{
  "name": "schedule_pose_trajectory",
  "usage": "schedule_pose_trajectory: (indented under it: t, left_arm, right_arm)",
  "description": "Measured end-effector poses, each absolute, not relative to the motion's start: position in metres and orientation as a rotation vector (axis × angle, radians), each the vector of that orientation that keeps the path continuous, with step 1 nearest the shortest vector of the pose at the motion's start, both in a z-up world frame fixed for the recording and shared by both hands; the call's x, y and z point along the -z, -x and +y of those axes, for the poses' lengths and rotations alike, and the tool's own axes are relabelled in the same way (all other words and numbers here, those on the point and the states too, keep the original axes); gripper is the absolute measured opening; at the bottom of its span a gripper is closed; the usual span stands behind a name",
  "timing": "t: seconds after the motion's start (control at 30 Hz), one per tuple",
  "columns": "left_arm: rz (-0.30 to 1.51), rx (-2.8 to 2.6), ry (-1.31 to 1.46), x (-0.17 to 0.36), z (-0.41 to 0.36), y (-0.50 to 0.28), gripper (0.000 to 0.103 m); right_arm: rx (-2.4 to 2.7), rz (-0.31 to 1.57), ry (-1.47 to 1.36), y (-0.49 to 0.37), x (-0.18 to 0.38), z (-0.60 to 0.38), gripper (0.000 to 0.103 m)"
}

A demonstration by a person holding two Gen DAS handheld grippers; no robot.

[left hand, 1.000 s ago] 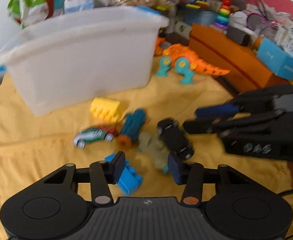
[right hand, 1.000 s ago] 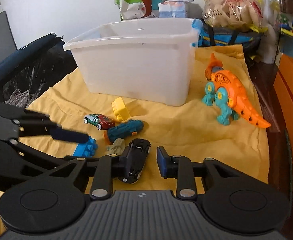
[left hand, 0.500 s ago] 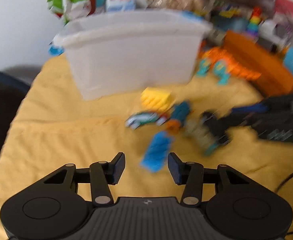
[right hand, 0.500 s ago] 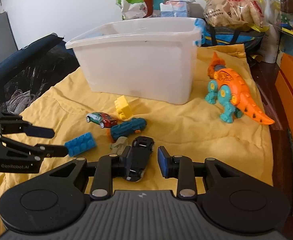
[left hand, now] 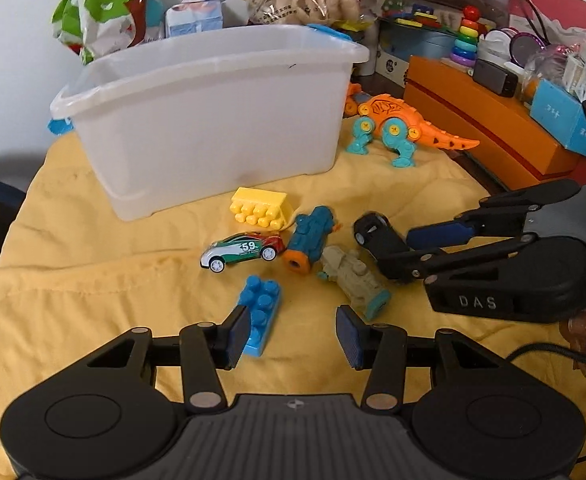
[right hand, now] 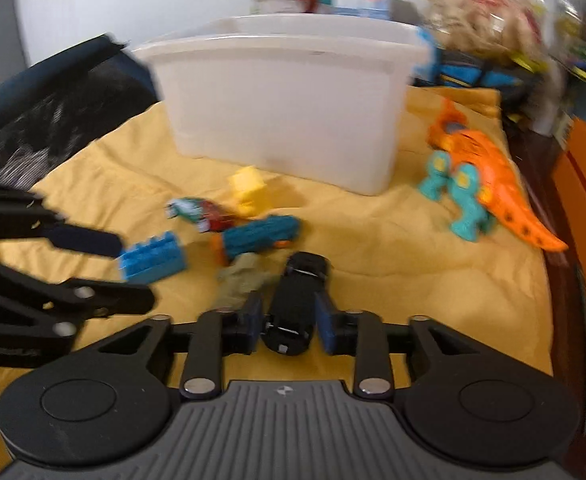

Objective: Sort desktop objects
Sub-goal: 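Grasp the upturned white-green car with the right tool and set it upright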

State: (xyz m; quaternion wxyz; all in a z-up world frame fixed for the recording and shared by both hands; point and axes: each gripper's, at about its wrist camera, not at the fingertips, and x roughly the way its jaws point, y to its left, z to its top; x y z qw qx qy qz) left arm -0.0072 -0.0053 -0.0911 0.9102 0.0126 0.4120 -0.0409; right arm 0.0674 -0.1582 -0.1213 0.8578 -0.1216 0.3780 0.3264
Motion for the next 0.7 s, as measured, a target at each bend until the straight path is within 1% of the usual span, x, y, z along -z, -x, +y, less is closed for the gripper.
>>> schedule_pose_trajectory:
  t: [0.1,0.2,0.23,0.3,0.47,0.6,0.7]
  left_arm:
    - [0.850,0.087,-0.036,0.092,-0.007,0.007,0.052]
    - [0.852,0.089,-0.040,0.093,-0.007,0.007,0.052]
    - [0.854,0.086,-0.038,0.094,-0.007,0.006,0.052]
    - [0.865,0.080,-0.033,0.096,-0.005,0.004,0.052]
    - [0.864,0.068,-0.032,0.095,-0.003,0.003,0.053]
    - [0.861,0.065,-0.011,0.095,-0.002,0.004,0.053]
    - [0.863,0.067,-0.018,0.096,-0.003,0.004,0.053]
  right_arm:
    - [-0.676,0.813,0.286,-0.073,0.126,-0.156,0.036]
    - [-0.682,0.754,0.351,-0.067,0.126,-0.151,0.036]
    - [-0.683,0.729,0.382,-0.064,0.127,-0.149,0.034]
    - [-0.679,0.697,0.415,-0.063,0.127,-0.147,0.034]
    - [-0.652,0.701,0.421,-0.070,0.126,-0.154,0.033]
    - [-0.567,0.601,0.577,-0.070,0.126,-0.157,0.034]
    - [-0.548,0.548,0.717,-0.065,0.138,-0.154,0.034]
